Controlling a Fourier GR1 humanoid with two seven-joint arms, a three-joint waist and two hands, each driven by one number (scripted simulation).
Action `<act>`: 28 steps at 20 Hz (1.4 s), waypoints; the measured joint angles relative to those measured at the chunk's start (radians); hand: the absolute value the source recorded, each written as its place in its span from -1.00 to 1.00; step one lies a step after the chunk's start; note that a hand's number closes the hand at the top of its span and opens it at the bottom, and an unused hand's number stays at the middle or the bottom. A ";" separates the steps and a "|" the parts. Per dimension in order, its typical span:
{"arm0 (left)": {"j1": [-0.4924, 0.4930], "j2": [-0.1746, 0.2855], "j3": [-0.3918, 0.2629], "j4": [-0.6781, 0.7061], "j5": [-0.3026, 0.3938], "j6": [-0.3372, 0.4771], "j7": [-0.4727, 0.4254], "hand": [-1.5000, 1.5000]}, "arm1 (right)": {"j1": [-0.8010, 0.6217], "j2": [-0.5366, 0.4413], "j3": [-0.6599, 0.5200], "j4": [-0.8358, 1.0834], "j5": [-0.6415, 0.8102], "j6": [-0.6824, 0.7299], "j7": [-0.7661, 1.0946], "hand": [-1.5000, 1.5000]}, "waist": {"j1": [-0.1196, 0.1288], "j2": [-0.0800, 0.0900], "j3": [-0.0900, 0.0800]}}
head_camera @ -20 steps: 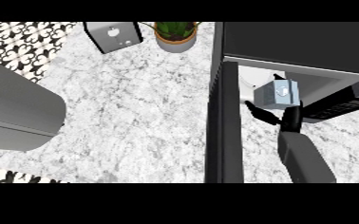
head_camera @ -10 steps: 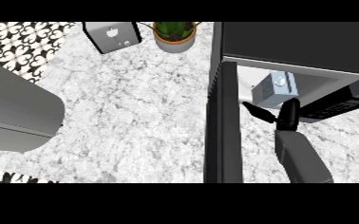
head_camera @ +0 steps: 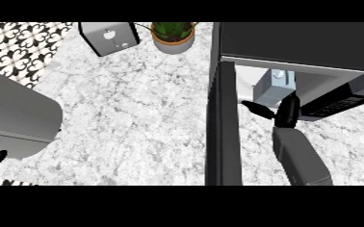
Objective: Pick up the milk, place it into the microwave and close the microwave
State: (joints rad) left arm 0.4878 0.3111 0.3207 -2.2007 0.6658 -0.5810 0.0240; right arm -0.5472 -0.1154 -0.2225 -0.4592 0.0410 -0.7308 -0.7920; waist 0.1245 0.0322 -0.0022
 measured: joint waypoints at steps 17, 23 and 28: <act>0.046 -0.111 -0.128 0.022 -0.136 -0.070 -0.045 -1.00 | -0.399 -0.160 0.070 0.195 0.036 0.424 0.195 -1.00 | -0.036 0.003 0.011; 0.037 -0.140 -0.216 0.073 -0.217 -0.143 -0.063 -1.00 | -0.385 -0.146 0.030 0.213 -0.023 0.643 0.141 -1.00 | -0.072 -0.008 0.005; 0.027 -0.167 -0.298 0.101 -0.321 -0.181 -0.063 -1.00 | -0.340 -0.110 0.002 0.195 -0.075 0.798 0.105 -1.00 | -0.093 -0.022 -0.001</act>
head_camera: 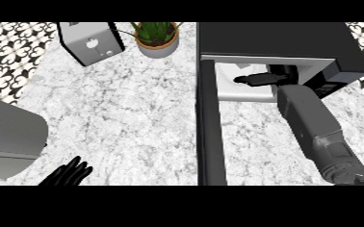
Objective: Pick up the milk, place it into the microwave and close the microwave
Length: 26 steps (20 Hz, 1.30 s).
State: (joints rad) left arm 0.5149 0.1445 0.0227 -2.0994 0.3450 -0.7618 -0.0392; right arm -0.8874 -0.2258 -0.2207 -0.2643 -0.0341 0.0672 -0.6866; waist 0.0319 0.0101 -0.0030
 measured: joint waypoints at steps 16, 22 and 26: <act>-0.182 -0.126 -0.169 0.202 -0.352 0.074 -0.090 1.00 | 0.556 0.101 0.098 -0.351 -0.011 0.133 -0.102 -1.00 | -0.074 -0.024 0.000; -0.288 -0.140 -0.239 0.300 -0.458 0.154 -0.095 1.00 | 0.838 0.055 0.119 -0.610 -0.038 0.169 -0.095 -1.00 | -0.081 -0.021 0.000; -0.365 -0.142 -0.281 0.381 -0.531 0.185 -0.118 1.00 | 1.032 0.025 0.112 -0.789 -0.080 0.208 -0.096 -1.00 | -0.075 -0.017 0.000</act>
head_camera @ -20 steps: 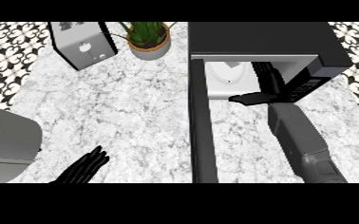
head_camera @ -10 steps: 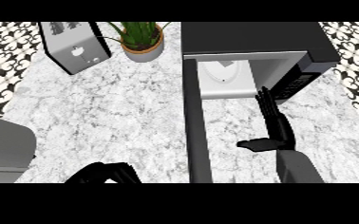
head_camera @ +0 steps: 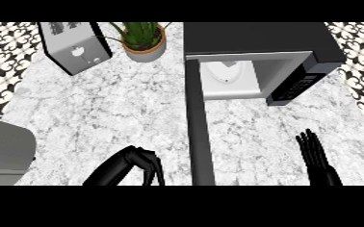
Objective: Pick up the milk, place it into the microwave and close the microwave
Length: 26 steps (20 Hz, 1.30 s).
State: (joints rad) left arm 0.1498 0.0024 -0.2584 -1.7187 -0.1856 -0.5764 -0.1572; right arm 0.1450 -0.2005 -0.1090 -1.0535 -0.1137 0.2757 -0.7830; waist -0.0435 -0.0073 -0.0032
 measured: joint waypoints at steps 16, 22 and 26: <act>-0.264 0.003 -0.413 0.387 0.002 0.404 -0.130 1.00 | 0.426 -0.151 -0.091 -0.420 -0.210 0.162 0.025 -1.00 | 0.010 0.007 0.002; -0.341 0.006 -0.603 0.459 0.129 0.585 -0.085 1.00 | 0.456 -0.204 -0.078 -0.557 -0.306 0.215 0.089 -1.00 | -0.008 0.010 0.001; -0.412 0.017 -0.693 0.477 0.207 0.727 -0.044 1.00 | 0.470 -0.226 -0.052 -0.657 -0.351 0.236 0.136 -1.00 | -0.027 0.012 0.000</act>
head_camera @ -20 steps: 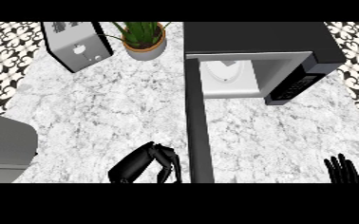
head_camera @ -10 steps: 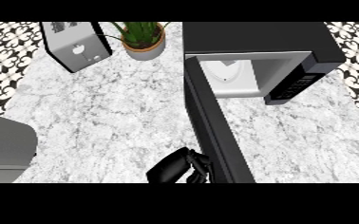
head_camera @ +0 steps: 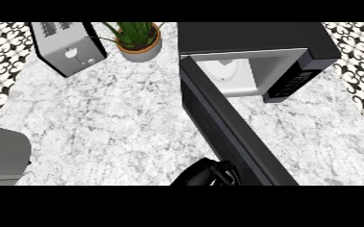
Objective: Pick up the milk, place it into the microwave and close the microwave
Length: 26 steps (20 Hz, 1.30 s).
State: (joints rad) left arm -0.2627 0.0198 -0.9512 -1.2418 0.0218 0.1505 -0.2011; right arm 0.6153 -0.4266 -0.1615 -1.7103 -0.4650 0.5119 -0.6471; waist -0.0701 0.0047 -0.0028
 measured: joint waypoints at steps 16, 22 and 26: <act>-0.275 -0.003 -0.142 0.044 0.224 0.394 0.056 1.00 | -0.006 -0.092 0.051 -0.266 -0.106 0.047 0.141 -1.00 | -0.085 0.016 -0.002; -0.379 -0.012 -0.113 0.086 0.310 0.478 0.038 1.00 | -0.007 -0.104 0.058 -0.316 -0.140 0.046 0.170 -1.00 | -0.115 0.025 -0.002; -0.451 -0.015 -0.084 0.131 0.365 0.517 0.024 1.00 | -0.003 -0.121 0.053 -0.335 -0.164 0.051 0.190 -1.00 | -0.132 0.031 -0.002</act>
State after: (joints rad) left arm -0.7132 0.0045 -1.0356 -1.1108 0.3873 0.6679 -0.1771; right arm 0.6126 -0.5475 -0.1085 -2.0450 -0.6286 0.5626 -0.4572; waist -0.2026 0.0358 -0.0045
